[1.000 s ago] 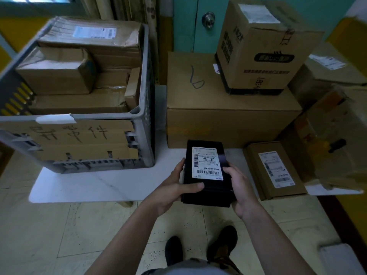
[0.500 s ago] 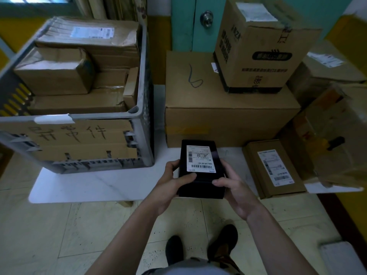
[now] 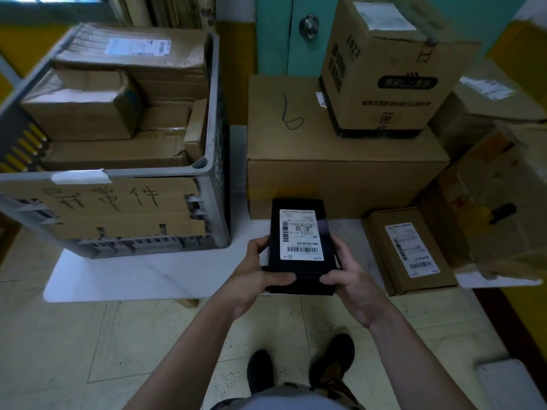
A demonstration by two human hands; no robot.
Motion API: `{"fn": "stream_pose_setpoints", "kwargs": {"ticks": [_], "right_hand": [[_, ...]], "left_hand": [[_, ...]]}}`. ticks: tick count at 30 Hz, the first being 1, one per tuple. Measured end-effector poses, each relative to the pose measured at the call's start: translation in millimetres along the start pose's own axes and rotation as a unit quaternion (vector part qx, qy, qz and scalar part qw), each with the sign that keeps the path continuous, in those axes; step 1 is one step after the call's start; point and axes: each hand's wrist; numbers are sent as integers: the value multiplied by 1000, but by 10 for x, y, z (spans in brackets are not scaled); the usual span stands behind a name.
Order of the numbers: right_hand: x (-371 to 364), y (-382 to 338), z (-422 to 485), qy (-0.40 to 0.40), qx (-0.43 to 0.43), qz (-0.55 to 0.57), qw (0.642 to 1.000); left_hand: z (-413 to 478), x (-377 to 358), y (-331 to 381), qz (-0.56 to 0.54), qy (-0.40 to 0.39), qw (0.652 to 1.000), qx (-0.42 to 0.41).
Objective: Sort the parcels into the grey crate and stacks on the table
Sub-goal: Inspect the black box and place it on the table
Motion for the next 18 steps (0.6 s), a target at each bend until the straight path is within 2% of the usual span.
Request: {"fn": "stream_pose_setpoints", "kwargs": {"ticks": [12, 18], "right_hand": [[-18, 6, 31, -15, -6, -27, 1000], [15, 4, 51, -12, -24, -7, 1000]], "left_hand": [[10, 38, -11, 18, -20, 1000, -4], [49, 30, -31, 10, 16, 1000, -1]]}}
Point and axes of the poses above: each hand's wrist, its own z-axis towards the middle knuckle, its own x-axis out of the back of the hand, y = z × x, and after that the axes turned 8 degrees about -x, right-handed
